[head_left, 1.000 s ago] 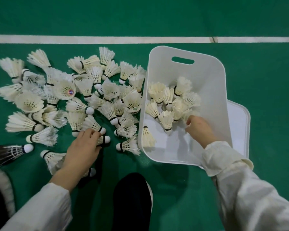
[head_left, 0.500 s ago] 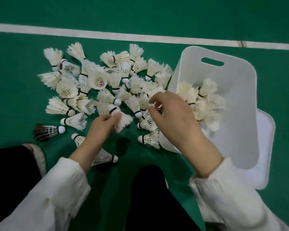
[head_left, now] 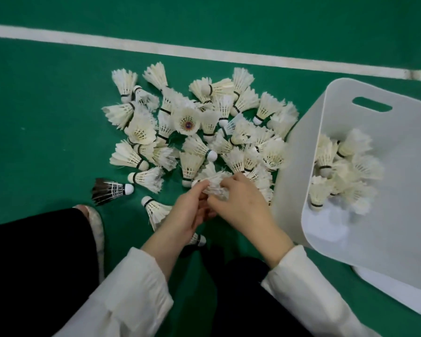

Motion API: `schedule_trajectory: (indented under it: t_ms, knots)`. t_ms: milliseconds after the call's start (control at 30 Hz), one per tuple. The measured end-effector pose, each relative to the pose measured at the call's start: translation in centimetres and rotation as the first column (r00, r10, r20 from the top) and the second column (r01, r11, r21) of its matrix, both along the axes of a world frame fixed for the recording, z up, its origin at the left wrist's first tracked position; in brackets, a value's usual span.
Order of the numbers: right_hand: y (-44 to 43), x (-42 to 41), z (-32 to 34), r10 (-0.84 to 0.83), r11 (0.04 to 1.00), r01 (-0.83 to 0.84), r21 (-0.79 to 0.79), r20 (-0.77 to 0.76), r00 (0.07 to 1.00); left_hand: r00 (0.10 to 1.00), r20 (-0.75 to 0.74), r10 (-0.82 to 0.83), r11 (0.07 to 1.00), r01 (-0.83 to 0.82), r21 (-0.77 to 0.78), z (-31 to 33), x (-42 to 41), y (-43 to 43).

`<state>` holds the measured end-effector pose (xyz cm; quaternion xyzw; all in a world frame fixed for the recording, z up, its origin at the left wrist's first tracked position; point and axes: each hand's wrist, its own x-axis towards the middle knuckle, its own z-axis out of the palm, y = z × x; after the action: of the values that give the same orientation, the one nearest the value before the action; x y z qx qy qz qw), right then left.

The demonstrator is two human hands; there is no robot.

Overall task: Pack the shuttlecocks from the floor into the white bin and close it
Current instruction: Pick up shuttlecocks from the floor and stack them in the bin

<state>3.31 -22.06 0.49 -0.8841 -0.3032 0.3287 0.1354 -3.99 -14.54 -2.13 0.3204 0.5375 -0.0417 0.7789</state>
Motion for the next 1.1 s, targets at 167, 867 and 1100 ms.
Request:
schedule_trajectory:
  t_ms: [167, 867, 1100]
  knots:
    - [-0.3, 0.6, -1.5, 0.049, 0.999, -0.048, -0.010, 0.185, 0.982, 0.787, -0.503, -0.357, 0.378, 0.614, 0.692, -2.5, -0.4, 2.3]
    - [-1.2, 0.3, -4.3, 0.057, 0.997, -0.045, -0.070, 0.178, 0.982, 0.751, -0.501, -0.430, 0.057, 0.576, 0.815, -3.6, -2.1, 5.7]
    - [-1.6, 0.8, -3.3, -0.021, 0.999, 0.013, 0.031, 0.241, 0.970, 0.789, -0.385, -0.480, 0.309, 0.563, 0.767, -2.7, -2.4, 4.7]
